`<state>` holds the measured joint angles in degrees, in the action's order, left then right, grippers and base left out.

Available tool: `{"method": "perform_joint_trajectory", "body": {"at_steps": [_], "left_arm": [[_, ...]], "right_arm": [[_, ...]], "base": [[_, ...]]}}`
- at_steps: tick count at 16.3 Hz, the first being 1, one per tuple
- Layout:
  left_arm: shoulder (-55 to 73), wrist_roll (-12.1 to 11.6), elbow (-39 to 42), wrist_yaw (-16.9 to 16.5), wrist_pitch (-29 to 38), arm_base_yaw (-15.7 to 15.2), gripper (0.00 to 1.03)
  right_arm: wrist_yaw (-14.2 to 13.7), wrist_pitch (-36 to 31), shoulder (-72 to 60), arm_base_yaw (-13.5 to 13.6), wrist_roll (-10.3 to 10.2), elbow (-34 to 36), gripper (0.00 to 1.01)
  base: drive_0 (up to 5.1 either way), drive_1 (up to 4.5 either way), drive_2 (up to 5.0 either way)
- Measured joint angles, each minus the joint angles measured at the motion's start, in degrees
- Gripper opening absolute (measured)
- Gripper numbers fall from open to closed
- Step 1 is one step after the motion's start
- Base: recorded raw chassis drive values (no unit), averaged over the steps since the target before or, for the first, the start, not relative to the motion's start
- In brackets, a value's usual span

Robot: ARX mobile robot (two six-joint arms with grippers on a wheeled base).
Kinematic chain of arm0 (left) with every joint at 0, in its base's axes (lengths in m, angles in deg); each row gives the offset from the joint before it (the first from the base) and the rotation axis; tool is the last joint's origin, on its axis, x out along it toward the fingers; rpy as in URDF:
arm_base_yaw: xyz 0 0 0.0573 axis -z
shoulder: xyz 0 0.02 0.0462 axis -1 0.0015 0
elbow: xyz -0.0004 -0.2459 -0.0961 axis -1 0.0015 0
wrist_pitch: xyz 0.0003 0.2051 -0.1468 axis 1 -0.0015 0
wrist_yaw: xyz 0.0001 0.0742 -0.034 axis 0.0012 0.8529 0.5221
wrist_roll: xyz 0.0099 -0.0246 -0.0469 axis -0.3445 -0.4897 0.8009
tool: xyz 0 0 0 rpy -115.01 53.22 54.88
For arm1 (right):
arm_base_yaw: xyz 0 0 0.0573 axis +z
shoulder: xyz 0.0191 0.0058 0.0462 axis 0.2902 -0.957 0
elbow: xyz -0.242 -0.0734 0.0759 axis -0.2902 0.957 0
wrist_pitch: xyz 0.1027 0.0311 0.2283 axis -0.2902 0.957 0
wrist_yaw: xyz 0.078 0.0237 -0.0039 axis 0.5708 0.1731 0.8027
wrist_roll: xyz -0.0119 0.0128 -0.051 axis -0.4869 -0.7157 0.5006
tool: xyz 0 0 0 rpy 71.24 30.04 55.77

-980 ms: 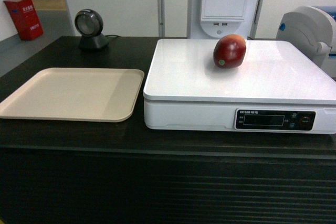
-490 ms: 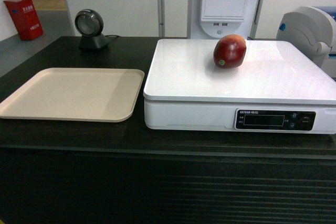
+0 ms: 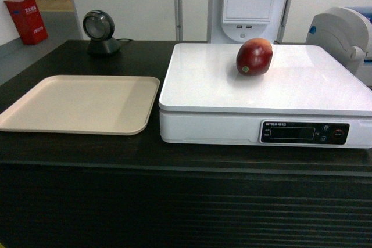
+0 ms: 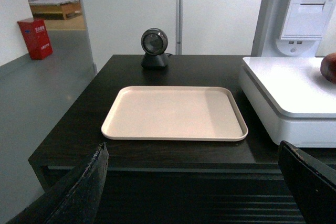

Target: Place dark red mango on scale at checkout

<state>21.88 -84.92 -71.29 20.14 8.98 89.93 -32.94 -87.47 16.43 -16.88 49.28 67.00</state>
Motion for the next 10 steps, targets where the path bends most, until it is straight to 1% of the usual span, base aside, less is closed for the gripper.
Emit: {"method": "perform_joint_trajectory", "body": {"at_steps": [10], "left_arm": [[0.0,-0.02,0.0,-0.02,0.0,0.0,0.98]], "right_arm": [[0.0,0.0,0.0,0.0,0.0,0.0,0.98]], "base": [[0.0,0.0,0.0]]}}
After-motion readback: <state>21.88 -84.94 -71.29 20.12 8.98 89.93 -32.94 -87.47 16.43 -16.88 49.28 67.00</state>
